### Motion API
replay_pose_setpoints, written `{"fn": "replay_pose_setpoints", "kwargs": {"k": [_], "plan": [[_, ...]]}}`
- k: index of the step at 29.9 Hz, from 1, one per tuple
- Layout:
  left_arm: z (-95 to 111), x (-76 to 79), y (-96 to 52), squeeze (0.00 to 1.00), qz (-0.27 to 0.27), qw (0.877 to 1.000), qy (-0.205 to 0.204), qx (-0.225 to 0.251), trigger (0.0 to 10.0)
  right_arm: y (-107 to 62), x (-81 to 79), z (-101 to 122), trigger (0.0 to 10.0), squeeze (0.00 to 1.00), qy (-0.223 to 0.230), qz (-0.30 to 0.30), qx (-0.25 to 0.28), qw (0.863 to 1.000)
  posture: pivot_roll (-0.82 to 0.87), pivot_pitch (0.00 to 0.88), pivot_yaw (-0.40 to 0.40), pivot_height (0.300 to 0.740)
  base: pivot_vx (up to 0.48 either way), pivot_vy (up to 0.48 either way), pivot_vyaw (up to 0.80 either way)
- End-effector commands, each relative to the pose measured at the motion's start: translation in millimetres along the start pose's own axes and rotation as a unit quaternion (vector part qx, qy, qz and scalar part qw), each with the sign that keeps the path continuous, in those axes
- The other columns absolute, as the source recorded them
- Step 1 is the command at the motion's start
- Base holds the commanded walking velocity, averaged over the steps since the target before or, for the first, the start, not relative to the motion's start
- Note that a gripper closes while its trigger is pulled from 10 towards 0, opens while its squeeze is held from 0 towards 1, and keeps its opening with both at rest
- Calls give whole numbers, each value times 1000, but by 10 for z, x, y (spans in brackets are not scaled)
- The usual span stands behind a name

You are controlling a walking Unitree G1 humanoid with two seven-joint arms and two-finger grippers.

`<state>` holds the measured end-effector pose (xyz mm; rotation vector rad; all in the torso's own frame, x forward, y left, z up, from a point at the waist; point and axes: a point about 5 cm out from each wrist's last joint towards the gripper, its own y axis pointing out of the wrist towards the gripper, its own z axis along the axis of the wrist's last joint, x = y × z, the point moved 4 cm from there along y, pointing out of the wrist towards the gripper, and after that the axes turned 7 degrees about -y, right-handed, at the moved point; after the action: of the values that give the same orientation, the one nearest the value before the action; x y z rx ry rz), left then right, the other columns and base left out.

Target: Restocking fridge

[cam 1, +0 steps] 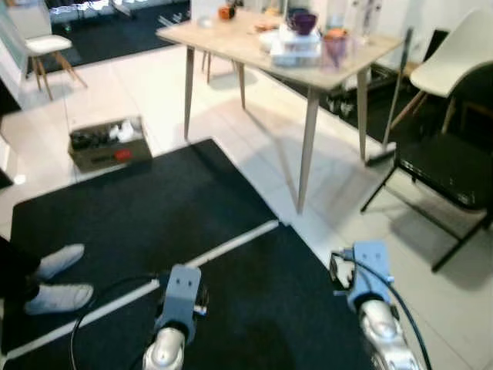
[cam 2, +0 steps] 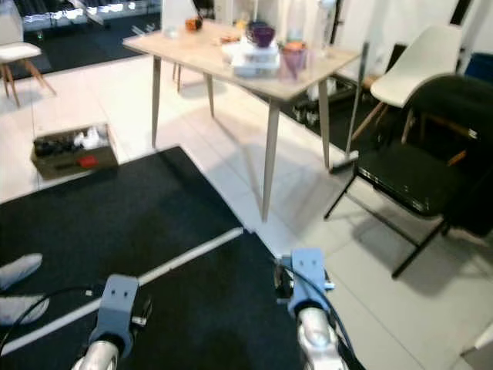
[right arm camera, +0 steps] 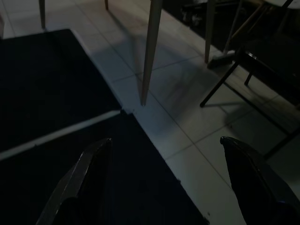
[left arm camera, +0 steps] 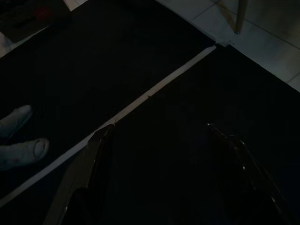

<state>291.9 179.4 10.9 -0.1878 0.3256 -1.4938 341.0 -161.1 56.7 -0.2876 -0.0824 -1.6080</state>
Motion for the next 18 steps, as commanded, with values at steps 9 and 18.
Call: {"fn": "replay_pose_setpoints", "kwargs": {"k": [9,18], "plan": [[-130,-86,-35,0,13,1000,6,-19,10000,-40,-86,-91,10000,0,7,9,-14,1000,-52,119,38,710,405,0,0],[-133,-64,-28,0,13,1000,5,-19,10000,-30,-68,-93,10000,0,4,8,-14,1000,-52,115,41,710,404,0,0]]}}
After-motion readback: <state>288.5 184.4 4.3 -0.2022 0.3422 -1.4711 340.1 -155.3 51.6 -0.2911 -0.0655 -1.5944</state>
